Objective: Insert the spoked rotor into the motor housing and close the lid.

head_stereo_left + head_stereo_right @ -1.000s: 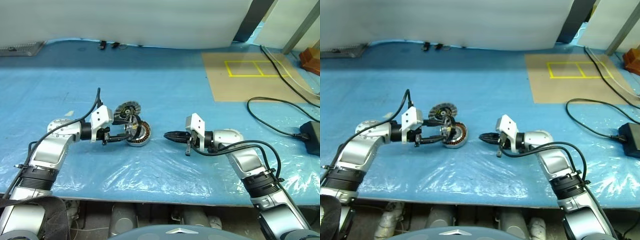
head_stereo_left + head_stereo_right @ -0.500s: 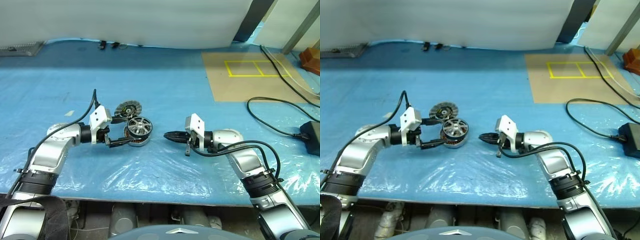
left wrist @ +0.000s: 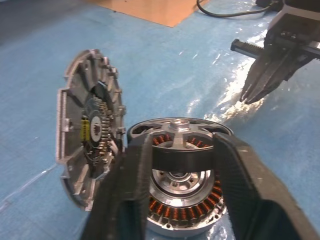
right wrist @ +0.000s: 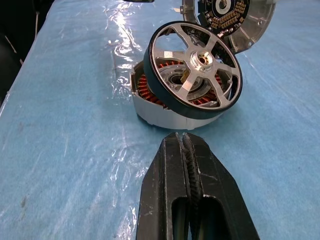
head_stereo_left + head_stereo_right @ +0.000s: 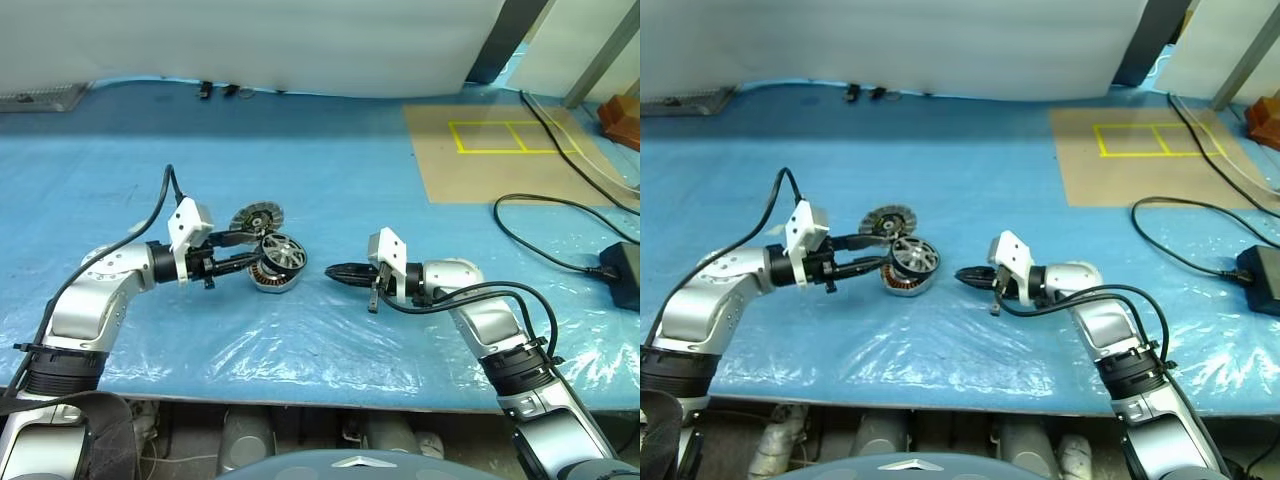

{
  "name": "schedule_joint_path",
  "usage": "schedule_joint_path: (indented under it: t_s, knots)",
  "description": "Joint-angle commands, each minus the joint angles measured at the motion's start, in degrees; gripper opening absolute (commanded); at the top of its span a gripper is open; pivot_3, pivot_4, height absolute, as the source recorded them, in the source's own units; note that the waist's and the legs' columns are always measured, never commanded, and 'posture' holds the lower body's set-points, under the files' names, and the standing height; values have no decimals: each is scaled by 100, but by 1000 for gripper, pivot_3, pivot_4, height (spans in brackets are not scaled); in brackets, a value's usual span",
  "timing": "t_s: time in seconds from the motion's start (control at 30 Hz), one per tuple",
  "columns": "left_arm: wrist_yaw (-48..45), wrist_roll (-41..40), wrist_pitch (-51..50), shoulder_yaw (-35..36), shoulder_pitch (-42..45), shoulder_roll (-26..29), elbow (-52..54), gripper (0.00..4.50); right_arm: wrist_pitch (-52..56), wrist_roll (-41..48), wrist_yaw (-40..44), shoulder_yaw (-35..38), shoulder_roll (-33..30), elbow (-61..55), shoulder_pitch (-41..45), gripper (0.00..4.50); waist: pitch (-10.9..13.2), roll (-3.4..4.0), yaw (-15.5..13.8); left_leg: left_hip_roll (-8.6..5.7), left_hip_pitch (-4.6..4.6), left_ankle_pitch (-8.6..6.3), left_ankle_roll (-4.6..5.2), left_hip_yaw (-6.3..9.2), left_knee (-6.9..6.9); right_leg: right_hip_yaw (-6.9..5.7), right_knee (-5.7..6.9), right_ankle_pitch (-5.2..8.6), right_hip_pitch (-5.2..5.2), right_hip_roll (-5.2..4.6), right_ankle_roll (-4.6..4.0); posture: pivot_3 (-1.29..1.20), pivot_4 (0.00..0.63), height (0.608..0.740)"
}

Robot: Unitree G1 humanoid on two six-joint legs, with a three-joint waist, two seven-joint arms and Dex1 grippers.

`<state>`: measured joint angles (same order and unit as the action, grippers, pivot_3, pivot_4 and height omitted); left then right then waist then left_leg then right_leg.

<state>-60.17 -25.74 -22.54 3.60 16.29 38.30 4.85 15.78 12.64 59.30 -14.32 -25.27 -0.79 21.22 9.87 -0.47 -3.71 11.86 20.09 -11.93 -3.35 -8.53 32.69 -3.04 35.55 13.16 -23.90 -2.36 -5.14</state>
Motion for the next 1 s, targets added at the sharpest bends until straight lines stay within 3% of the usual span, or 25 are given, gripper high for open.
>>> schedule_joint_path:
  t_s: [0.03,0.1,0.37,0.5,0.7,1.0]
  knots:
    - [264,-147,104,365,-225,-88,204,723,259,295,-10,108,181,-113,380,0,0,0,26,0,0,0,0,0,0,0,0,0,0,0,0,0,150,740]
    - [456,-94,179,447,-404,-163,288,38,399,304,-29,109,266,6,636,0,0,0,44,-1,1,0,0,0,0,0,0,0,0,-1,0,0,150,740]
    - [930,-3,775,619,-1184,-583,737,13,728,177,10,-46,778,1013,1864,0,0,0,114,2,2,0,0,2,0,-1,-1,0,0,0,-1,0,150,740]
    - [1179,46,1062,650,-1554,-815,919,0,630,24,105,-174,977,1562,2226,882,0,0,119,1,2,0,0,2,-1,-1,-3,0,-2,-1,-1,0,150,740]
    - [1568,126,1314,614,-1915,-1128,1077,0,1522,429,38,196,1238,1937,2540,2948,0,1,117,3,0,-1,1,1,3,-1,1,0,-2,-1,-2,0,150,740]
    - [1758,235,1531,511,-2136,-1308,1106,0,2661,763,93,360,1236,2045,2623,2948,0,0,113,4,-2,-1,1,1,3,-1,2,0,-3,0,-2,0,150,740]
